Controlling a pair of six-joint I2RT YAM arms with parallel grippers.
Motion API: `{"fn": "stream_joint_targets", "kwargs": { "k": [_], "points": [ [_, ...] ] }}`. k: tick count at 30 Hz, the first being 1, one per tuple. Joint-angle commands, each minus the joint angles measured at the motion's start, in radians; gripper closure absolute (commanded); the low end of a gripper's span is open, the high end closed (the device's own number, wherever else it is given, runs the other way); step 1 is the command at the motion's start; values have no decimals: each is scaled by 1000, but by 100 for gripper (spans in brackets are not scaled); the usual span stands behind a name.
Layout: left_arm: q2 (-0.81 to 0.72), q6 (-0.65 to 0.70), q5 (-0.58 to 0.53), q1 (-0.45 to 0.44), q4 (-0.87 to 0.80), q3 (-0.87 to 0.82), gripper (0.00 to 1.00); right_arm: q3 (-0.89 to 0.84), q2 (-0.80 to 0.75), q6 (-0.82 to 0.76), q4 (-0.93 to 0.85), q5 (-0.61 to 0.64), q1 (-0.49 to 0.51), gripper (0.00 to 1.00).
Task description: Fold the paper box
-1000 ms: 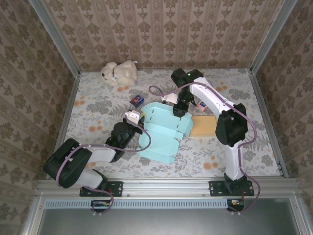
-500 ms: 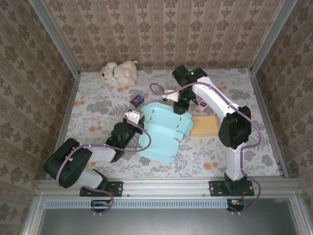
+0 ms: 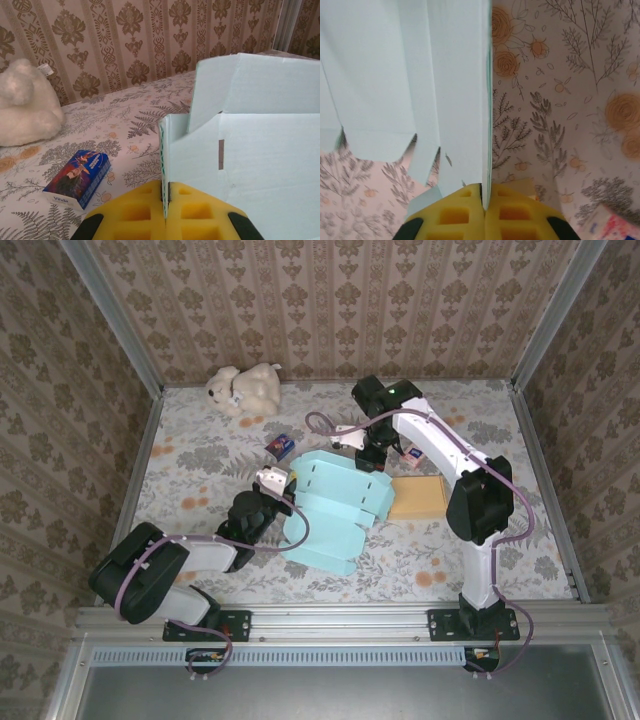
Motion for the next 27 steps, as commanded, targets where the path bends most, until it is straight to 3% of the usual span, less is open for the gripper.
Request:
{"fn": "stream_joint_targets", "kwargs": {
  "k": [1, 3, 6, 9, 11, 13, 18, 27],
  "points": [
    [-18, -43, -32, -8, 36, -15, 87, 1, 1, -2, -21, 17, 6, 100],
    [-22, -87, -103, -7, 42, -33, 68, 10, 1, 29, -38, 45, 13, 100],
    [-74, -186, -207, -6, 29, -81, 57, 10, 3, 96, -34, 97, 18, 100],
    [-226, -320, -217, -8, -176, -91, 62, -8, 11, 132, -34, 164, 28, 100],
    [-363, -404, -143, -13, -470, -18, 69, -10, 18, 141, -41, 177, 33, 100],
    [-435, -427, -46, -32, -578, 15, 73, -19, 17, 152, -30, 172, 33, 100],
    [-498, -522, 26, -107, -503, -25, 75, -77, -21, 148, 37, 156, 34, 100],
    [-239, -550, 39, -146, -474, 127, 78, -153, -60, 146, 99, 108, 54, 100]
  ]
}}
